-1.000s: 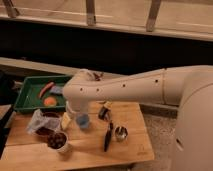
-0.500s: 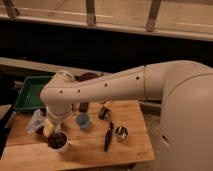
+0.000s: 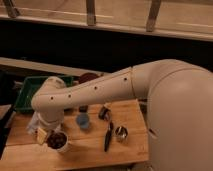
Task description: Place grapes in plastic cup
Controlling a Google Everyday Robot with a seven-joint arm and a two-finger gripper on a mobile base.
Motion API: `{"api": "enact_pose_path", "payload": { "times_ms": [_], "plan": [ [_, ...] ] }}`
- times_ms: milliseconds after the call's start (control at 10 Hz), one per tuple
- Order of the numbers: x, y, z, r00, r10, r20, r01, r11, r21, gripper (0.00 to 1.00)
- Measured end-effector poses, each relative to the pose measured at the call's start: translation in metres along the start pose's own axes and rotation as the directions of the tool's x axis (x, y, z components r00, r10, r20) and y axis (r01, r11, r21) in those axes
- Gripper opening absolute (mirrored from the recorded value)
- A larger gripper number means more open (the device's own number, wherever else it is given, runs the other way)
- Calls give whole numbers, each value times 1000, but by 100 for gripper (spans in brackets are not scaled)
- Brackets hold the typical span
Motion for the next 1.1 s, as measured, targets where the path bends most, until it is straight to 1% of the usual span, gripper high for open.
{"api": "enact_pose_path", "payload": {
  "times_ms": [200, 300, 600, 900, 1000, 1100],
  "plan": [
    [4, -1, 15, 1000, 7, -16, -8, 1000, -26, 79],
    [6, -2, 21, 1000, 12, -22, -13, 999, -37, 74],
    [11, -2, 26, 999, 23, -31, -25, 998, -50, 45],
    [14, -2, 26, 999, 34, -32, -35, 998, -46, 15],
    [15, -3, 25, 999, 37, -29, -38, 998, -41, 9],
    [16, -3, 24, 999, 39, -29, -40, 999, -37, 9]
  ]
}}
